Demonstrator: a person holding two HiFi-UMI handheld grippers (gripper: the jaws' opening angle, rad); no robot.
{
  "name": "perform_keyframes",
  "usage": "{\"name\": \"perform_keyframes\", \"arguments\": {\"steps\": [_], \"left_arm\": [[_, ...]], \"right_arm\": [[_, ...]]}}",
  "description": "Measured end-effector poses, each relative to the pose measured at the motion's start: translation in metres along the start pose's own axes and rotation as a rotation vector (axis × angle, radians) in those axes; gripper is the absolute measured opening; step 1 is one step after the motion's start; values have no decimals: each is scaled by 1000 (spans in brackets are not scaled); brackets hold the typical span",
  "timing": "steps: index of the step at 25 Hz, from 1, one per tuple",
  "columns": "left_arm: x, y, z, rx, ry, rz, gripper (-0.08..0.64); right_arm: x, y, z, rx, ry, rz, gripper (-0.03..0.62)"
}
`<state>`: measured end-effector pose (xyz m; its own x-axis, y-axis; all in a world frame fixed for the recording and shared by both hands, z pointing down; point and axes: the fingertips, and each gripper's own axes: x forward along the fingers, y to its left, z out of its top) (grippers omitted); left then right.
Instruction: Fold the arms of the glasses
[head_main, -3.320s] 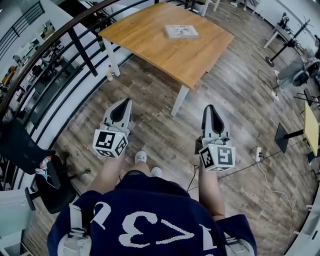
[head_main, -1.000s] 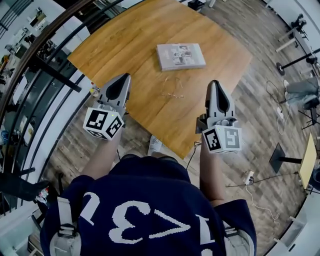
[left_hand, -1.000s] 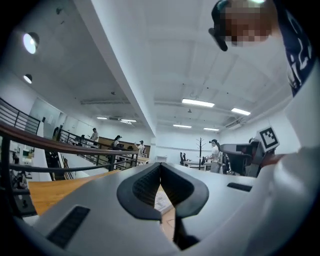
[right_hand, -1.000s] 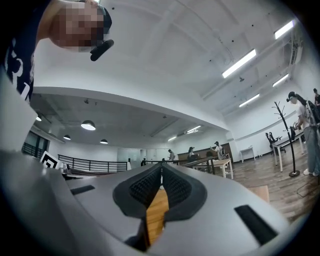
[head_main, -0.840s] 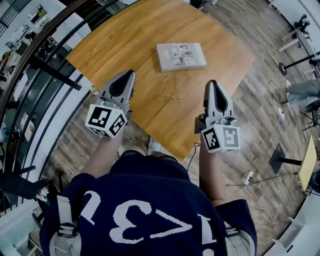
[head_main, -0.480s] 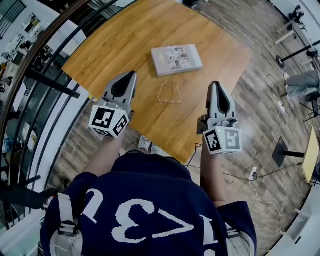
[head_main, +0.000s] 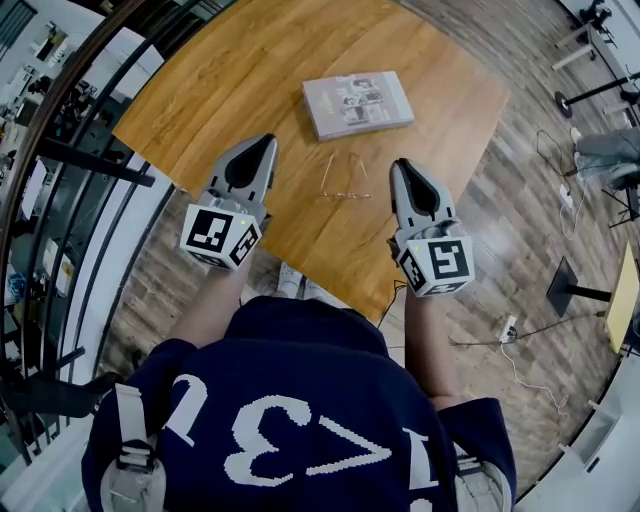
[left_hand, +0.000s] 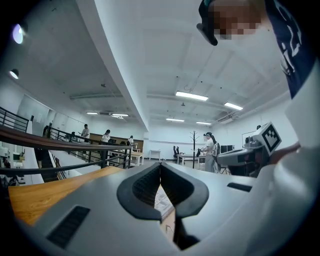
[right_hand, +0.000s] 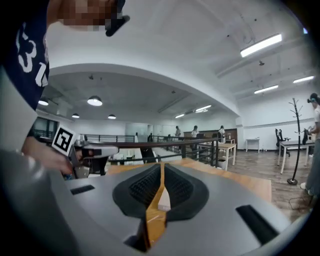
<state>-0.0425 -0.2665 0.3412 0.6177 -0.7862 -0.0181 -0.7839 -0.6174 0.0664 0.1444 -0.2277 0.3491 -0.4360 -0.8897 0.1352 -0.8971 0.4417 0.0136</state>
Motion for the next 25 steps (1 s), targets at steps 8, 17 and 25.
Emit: {"name": "perform_keyframes", "arguments": {"steps": [8, 17, 25], "left_arm": [[0, 11, -44, -49, 69, -1, 15], [0, 19, -66, -63, 119, -6, 15], [-3, 27, -75, -67, 139, 10, 15]], "right_arm": [[35, 46, -147, -391, 468, 158, 93], [45, 48, -248, -721, 705, 217, 135], [56, 55, -261, -949, 696, 235, 95]]}}
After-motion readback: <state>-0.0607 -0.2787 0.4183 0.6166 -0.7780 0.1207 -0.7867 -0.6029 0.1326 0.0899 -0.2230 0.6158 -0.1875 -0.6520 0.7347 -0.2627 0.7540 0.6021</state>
